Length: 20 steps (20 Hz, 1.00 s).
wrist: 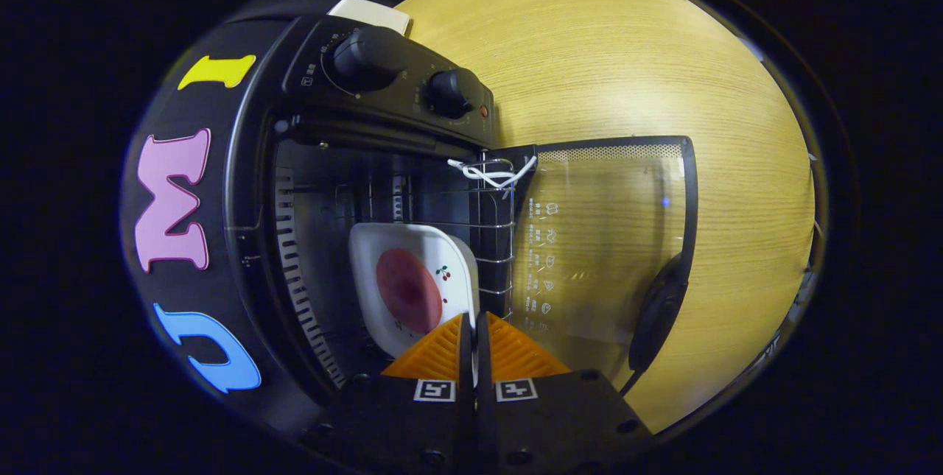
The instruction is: Open the toaster oven, put the food inside, and close the toaster oven door.
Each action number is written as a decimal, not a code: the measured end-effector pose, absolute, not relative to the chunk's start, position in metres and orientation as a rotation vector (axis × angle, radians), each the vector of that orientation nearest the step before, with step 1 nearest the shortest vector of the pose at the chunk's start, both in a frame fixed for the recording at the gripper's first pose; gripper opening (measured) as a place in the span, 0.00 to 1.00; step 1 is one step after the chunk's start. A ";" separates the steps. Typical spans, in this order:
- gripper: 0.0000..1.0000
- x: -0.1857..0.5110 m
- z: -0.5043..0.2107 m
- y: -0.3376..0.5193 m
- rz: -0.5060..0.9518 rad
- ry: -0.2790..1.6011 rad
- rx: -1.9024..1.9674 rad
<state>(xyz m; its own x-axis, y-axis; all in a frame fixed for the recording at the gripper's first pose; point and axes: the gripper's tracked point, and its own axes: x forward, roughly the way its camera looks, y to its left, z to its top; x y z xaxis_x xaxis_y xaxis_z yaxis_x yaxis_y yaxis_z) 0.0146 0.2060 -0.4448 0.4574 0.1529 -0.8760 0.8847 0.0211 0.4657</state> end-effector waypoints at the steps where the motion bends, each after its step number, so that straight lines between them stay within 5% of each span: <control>1: 0.06 0.015 -0.444 0.208 -0.734 0.974 1.467; 7: 0.19 0.022 -0.435 0.215 -0.647 0.968 1.492; 9: 0.44 0.021 -0.430 0.218 -0.596 0.980 1.477; 10: 0.69 0.016 -0.427 0.217 -0.570 0.997 1.453; 13: 0.95 0.008 -0.420 0.221 -0.449 1.018 1.373; 20: 0.99 -0.052 -0.400 0.207 -0.079 1.102 0.881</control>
<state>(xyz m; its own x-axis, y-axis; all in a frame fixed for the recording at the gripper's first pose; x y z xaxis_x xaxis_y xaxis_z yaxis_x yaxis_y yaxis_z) -0.0520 0.2069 -0.4000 0.4846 0.3545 -0.7997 0.4649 0.6700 0.5788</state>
